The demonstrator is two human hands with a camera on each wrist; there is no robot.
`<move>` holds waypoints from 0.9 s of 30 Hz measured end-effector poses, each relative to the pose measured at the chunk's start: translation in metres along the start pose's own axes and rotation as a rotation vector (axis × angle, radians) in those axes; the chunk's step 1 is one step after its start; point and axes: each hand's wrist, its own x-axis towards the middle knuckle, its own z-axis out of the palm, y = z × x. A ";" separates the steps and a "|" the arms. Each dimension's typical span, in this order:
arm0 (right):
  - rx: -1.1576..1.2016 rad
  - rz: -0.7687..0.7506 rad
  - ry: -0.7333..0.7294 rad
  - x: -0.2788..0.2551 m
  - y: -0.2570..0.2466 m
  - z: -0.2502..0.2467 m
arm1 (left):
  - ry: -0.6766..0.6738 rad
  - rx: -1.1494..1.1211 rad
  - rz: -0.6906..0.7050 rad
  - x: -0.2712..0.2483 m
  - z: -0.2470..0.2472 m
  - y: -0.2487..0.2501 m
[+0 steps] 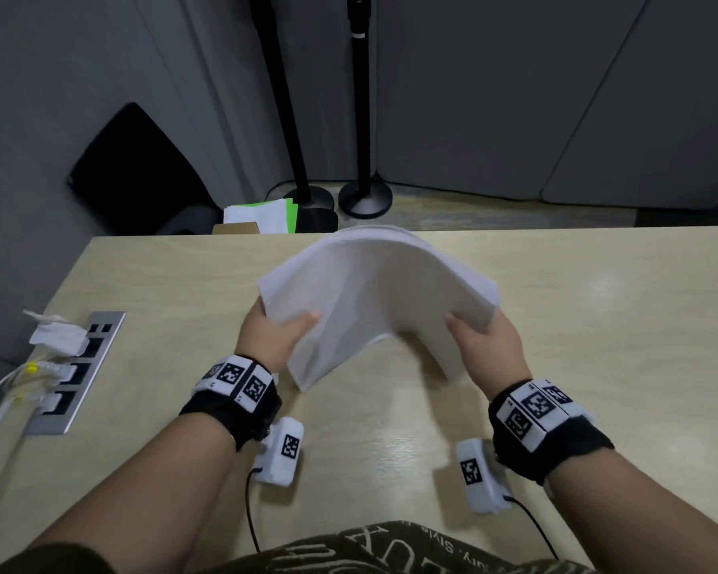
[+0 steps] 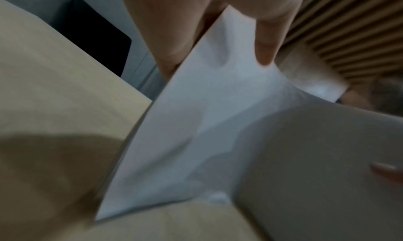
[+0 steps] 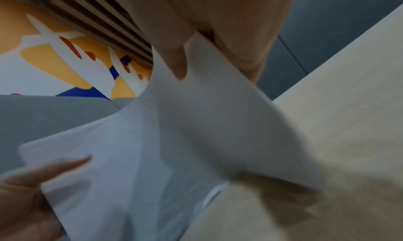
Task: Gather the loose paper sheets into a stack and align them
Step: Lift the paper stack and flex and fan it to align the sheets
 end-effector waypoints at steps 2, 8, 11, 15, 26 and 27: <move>-0.053 0.060 -0.035 0.000 0.003 0.000 | 0.018 0.094 -0.079 0.002 0.003 -0.006; -0.080 -0.006 0.132 0.005 0.000 -0.014 | 0.051 0.197 0.176 0.012 -0.020 0.019; -0.184 -0.201 0.256 0.001 -0.012 -0.017 | -0.029 0.399 0.551 0.010 -0.032 0.051; -0.331 -0.538 0.130 -0.013 -0.043 -0.008 | -0.181 0.805 0.903 -0.007 -0.026 0.095; -0.031 -0.577 -0.031 -0.016 -0.060 -0.014 | -0.085 0.733 0.901 -0.015 -0.027 0.115; 0.009 -0.548 -0.006 -0.016 -0.059 -0.015 | -0.061 0.706 0.850 -0.011 -0.031 0.113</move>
